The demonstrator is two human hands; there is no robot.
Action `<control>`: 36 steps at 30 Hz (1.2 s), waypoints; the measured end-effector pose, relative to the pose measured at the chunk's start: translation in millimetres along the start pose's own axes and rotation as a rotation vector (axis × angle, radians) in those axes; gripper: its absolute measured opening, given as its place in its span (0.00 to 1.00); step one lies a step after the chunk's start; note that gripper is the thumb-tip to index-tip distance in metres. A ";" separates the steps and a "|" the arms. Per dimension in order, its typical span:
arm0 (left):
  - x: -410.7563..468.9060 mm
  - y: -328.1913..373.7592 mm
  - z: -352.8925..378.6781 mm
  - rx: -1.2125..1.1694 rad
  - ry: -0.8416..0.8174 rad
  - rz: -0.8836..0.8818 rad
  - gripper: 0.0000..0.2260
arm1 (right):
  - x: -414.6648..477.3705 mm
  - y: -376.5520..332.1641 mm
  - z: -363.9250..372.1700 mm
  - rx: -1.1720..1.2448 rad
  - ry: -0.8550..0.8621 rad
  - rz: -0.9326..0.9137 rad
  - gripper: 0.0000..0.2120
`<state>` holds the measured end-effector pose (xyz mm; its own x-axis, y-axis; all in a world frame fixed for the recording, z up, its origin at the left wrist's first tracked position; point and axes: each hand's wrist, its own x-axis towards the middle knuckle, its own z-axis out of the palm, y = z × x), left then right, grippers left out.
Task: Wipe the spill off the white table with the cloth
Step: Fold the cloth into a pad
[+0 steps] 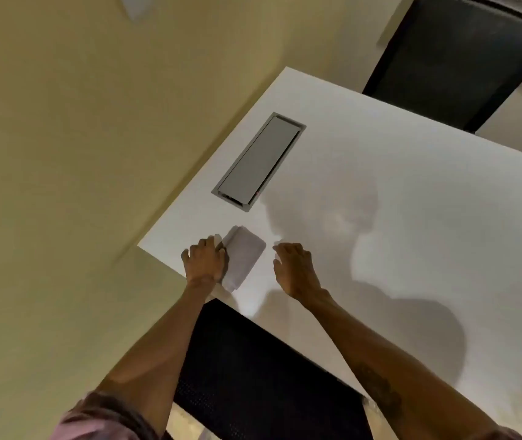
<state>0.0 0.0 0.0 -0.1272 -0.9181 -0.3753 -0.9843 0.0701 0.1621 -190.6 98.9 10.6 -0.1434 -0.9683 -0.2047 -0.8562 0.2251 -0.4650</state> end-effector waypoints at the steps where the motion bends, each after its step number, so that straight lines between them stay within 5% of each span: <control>1: 0.8 -2.4 2.3 -0.005 -0.020 -0.024 0.21 | 1.0 -1.1 4.6 0.056 -0.016 0.015 0.17; 8: 7.4 -11.7 20.5 -0.113 -0.061 -0.109 0.21 | 8.4 -11.3 28.7 0.195 -0.076 -0.010 0.19; 18: 20.0 -16.1 13.3 -0.371 -0.219 -0.201 0.15 | 19.0 -21.7 41.0 0.412 -0.172 0.191 0.12; 23: 18.4 -14.7 13.8 -0.488 -0.290 -0.219 0.22 | 18.5 -25.7 46.8 0.638 -0.201 0.267 0.12; 27: 13.0 -9.3 16.2 -0.576 -0.333 -0.220 0.18 | 12.1 -29.0 49.1 0.863 -0.167 0.338 0.12; 33: -6.3 9.7 15.2 -0.677 -0.198 -0.048 0.13 | 4.0 -26.6 40.2 0.944 -0.111 0.373 0.06; 36: -18.1 32.7 9.2 -0.504 -0.086 0.166 0.17 | -2.2 -26.5 28.8 1.189 -0.100 0.492 0.15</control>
<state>-31.0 22.5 3.7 -0.3065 -0.8739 -0.3772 -0.7716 -0.0039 0.6361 -153.3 98.2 -1.5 -0.2343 -0.7556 -0.6117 0.2488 0.5616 -0.7891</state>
